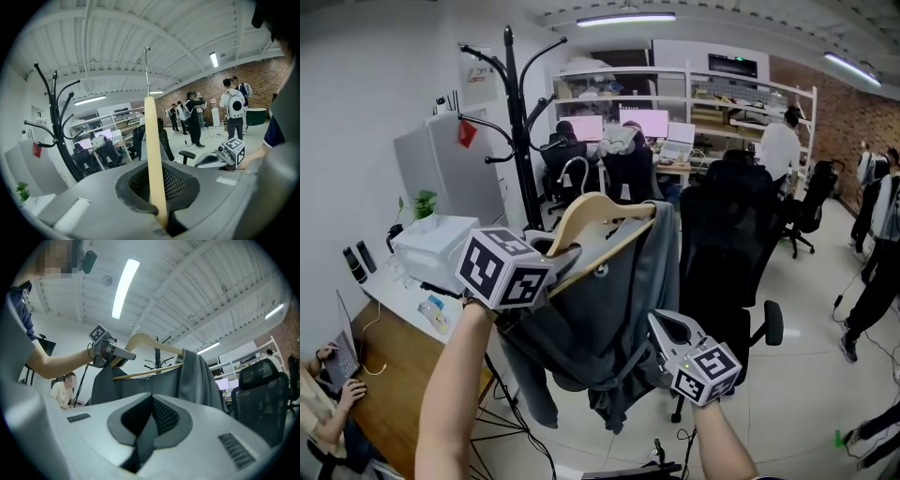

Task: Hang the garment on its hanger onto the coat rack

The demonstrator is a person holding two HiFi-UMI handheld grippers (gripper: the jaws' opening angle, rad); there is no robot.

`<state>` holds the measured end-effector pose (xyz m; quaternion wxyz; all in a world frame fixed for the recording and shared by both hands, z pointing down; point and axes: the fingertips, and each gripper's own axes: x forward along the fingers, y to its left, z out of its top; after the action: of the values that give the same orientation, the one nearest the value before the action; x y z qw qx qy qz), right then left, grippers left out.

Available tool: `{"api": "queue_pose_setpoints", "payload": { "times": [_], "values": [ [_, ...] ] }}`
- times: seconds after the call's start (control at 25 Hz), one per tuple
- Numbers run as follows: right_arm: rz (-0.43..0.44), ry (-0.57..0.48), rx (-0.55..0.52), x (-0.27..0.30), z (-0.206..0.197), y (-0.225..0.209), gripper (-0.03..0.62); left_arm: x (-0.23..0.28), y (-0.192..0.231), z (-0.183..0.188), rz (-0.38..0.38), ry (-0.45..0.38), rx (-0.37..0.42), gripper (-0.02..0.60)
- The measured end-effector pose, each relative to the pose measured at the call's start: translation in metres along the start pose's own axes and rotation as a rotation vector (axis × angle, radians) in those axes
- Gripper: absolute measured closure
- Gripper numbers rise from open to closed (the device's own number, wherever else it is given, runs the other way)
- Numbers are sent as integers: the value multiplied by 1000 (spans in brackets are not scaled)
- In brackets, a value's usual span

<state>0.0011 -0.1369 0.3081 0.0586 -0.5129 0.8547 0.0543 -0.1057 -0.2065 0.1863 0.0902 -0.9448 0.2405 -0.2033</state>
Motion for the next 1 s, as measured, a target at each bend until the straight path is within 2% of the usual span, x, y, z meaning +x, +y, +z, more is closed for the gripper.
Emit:
{"api": "queue_pose_setpoints", "payload": {
  "times": [0.16, 0.44, 0.72, 1.0],
  "values": [
    [58, -5, 15, 15, -1, 39, 592, -37, 4, -17, 36, 43, -2, 574],
    [128, -4, 15, 30, -4, 74, 592, -59, 7, -61, 90, 129, -8, 574],
    [134, 1, 11, 40, -8, 78, 592, -61, 29, -80, 127, 143, -43, 574],
    [130, 0, 8, 54, -12, 68, 592, -40, 54, -73, 168, 142, -62, 574]
  ]
}}
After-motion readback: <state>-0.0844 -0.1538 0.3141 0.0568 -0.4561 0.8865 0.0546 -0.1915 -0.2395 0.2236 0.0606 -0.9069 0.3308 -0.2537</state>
